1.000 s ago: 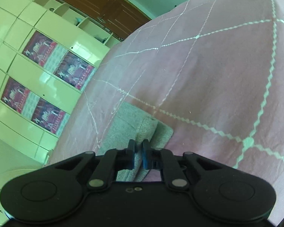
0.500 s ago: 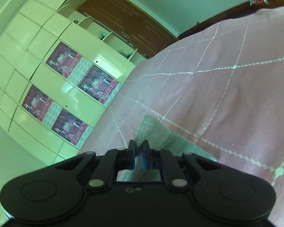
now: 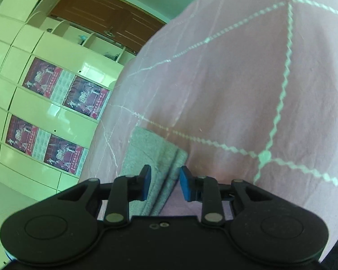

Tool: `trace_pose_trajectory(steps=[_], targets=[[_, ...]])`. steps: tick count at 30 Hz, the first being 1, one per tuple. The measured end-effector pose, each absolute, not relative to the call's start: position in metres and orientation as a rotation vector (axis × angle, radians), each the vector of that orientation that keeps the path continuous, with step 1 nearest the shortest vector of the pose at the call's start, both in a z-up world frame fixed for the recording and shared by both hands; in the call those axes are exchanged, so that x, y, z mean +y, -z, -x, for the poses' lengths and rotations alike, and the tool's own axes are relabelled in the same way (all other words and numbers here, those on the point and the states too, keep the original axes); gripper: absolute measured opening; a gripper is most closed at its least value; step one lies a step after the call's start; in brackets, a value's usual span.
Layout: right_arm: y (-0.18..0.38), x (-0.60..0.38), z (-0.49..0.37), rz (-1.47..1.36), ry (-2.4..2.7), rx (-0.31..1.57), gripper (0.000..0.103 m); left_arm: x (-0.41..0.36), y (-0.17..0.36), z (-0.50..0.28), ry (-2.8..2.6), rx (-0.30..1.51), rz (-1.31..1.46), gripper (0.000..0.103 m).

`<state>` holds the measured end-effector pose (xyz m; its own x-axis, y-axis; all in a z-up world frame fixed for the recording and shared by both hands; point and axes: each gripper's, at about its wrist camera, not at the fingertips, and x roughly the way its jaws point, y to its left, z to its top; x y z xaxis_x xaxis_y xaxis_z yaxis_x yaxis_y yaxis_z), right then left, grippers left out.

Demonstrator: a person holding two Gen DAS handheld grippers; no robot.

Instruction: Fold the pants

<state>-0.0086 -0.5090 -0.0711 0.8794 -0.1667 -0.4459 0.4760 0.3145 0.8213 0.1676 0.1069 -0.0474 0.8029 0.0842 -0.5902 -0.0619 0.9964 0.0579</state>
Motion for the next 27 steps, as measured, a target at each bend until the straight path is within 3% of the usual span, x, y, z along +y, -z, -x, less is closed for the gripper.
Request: trace_pose_trajectory(steps=[4,6,11,16,27], targets=[[0.074,-0.511,-0.012,-1.155,0.421,0.319,0.024,0.104,0.044,-0.169,-0.085,0.645,-0.048,0.103],[0.070,-0.510,-0.021,-1.112,0.429,0.343,0.015,0.099,0.037,-0.169,-0.101,0.646,-0.047,0.103],[0.073,-0.511,-0.016,-1.125,0.413,0.334,0.013,0.038,0.016,-0.158,0.001,0.568,-0.130,0.103],[0.074,-0.514,-0.013,-1.140,0.389,0.339,0.013,-0.004,0.044,-0.173,0.001,0.678,-0.184,0.103],[0.077,-0.517,-0.010,-1.148,0.356,0.324,0.017,-0.048,0.018,-0.158,0.072,0.667,-0.116,0.103]])
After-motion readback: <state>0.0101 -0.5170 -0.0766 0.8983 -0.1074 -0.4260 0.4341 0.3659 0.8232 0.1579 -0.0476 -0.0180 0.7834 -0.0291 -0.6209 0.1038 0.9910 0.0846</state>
